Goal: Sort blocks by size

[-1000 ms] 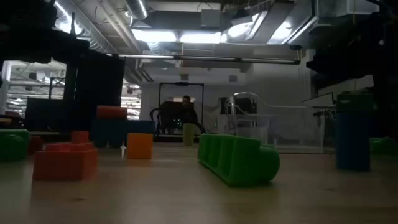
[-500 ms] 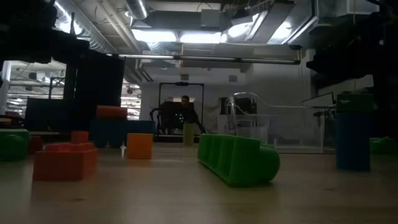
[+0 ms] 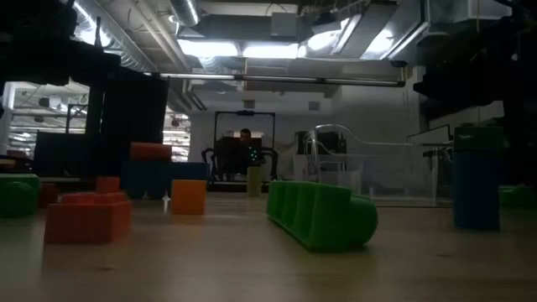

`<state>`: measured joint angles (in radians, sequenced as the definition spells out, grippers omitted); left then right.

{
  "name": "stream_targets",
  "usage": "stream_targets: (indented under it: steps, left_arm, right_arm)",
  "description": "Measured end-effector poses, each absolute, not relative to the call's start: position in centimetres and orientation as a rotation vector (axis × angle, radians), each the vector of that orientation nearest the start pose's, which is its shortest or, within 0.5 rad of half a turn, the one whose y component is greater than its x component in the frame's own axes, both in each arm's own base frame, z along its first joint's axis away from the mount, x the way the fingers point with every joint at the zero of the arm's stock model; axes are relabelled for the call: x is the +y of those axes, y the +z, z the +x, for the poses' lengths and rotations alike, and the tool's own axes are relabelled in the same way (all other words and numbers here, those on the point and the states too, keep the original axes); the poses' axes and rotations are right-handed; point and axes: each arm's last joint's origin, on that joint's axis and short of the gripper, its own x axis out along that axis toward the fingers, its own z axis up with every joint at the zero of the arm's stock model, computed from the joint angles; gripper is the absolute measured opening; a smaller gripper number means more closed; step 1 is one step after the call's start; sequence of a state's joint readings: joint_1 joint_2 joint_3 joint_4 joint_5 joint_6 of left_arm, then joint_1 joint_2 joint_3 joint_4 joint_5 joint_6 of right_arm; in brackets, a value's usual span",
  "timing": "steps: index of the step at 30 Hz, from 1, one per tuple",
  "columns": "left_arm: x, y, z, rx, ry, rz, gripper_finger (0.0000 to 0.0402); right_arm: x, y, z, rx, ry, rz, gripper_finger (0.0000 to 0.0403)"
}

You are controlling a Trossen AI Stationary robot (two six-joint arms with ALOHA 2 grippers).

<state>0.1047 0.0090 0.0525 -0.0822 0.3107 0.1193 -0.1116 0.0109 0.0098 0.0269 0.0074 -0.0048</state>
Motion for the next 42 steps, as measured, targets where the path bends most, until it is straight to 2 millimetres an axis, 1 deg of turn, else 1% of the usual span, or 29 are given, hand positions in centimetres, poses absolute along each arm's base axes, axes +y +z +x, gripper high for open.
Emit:
stream_targets:
  steps: [7, 12, 16, 18, 21, 23, 25, 29, 33, 37, 40, 42]
  left_arm:
    - [0.1, 17.6, 9.4, -0.026, -0.201, 0.133, 0.0109]
    - [0.1, 18.7, 9.4, -0.132, -0.195, 0.081, 0.0109]
    - [0.2, 20.0, 9.1, -0.263, -0.159, 0.059, 0.0109]
    - [0.4, 20.7, 8.9, -0.33, -0.081, -0.004, 0.0109]
    - [0.9, 21.2, 8.8, -0.381, 0.055, -0.184, 0.0109]
    - [1.1, 21.1, 8.9, -0.363, 0.097, -0.239, 0.0109]
    - [1.1, 21.4, 9.2, -0.352, 0.111, -0.251, 0.0109]
    - [1.3, 23.8, 9.9, -0.314, 0.15, -0.233, 0.0109]
    - [1.6, 27.0, 11.8, -0.15, 0.205, -0.167, 0.0109]
    - [1.9, 29.6, 14.0, 0.043, 0.256, -0.095, 0.0109]
    - [2.1, 30.9, 15.7, 0.071, 0.256, -0.072, 0.0109]
    - [2.2, 31.3, 16.5, 0.053, 0.254, -0.064, 0.0109]
  right_arm:
    - [-1.1, 16.9, 9.7, -0.031, -0.12, -0.006, 0.0177]
    - [-1.1, 17.1, 9.7, -0.054, -0.12, -0.008, 0.0177]
    - [-1.1, 17.1, 9.7, -0.053, -0.12, -0.008, 0.0177]
    - [-1.1, 17.1, 9.7, -0.052, -0.12, -0.007, 0.0177]
    - [-1.1, 17.1, 9.7, -0.052, -0.12, -0.007, 0.0177]
    - [-1.1, 17.1, 9.7, -0.051, -0.12, -0.007, 0.0177]
    - [-1.1, 17.1, 9.7, -0.051, -0.119, -0.007, 0.0177]
    - [-1.1, 17.2, 9.7, -0.055, -0.12, -0.008, 0.0177]
    - [-1.1, 17.2, 9.7, -0.057, -0.12, -0.008, 0.0177]
    - [-1.1, 17.2, 9.7, -0.057, -0.12, -0.008, 0.0177]
    - [-1.1, 17.2, 9.7, -0.061, -0.12, -0.008, 0.0177]
    - [-1.1, 17.3, 9.7, -0.069, -0.12, -0.008, 0.0177]
